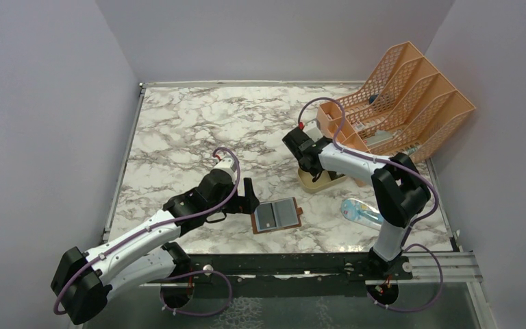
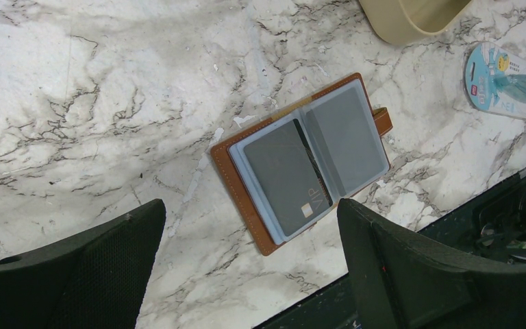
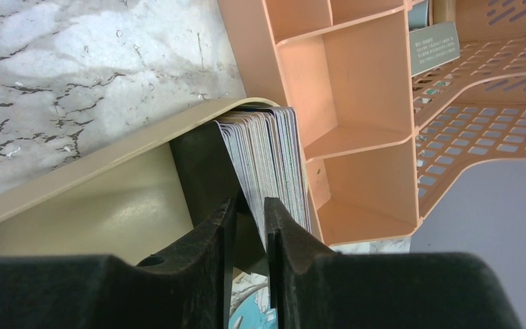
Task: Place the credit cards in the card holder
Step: Pick up the credit card from the storage box.
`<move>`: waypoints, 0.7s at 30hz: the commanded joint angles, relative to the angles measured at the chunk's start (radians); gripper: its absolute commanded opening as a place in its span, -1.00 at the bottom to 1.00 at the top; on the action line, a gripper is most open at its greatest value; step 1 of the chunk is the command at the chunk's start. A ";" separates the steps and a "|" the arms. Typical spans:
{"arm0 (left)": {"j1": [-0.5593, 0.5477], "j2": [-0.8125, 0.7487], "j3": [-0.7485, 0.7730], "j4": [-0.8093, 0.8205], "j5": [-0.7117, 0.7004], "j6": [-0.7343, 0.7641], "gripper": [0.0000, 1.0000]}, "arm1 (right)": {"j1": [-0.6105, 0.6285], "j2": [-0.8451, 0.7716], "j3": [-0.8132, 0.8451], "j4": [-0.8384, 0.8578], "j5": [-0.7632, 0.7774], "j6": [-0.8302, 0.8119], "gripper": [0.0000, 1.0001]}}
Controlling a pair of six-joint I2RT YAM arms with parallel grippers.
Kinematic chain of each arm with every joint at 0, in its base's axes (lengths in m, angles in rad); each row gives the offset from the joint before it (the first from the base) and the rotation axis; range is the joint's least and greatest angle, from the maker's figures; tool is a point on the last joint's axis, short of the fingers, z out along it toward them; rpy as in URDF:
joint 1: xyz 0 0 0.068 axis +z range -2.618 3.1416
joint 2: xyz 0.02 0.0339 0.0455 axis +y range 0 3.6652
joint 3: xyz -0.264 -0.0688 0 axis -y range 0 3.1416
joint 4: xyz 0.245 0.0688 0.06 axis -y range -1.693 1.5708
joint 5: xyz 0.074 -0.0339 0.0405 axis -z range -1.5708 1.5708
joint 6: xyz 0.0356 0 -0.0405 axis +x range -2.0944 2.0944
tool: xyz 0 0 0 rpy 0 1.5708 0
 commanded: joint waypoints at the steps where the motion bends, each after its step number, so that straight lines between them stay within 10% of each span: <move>1: 0.001 -0.008 -0.001 0.008 -0.024 0.009 0.98 | -0.009 0.001 0.024 0.006 0.004 0.000 -0.61; 21: 0.001 0.002 -0.002 0.060 0.069 -0.084 0.84 | -0.008 -0.187 0.043 -0.070 -0.333 0.007 -0.98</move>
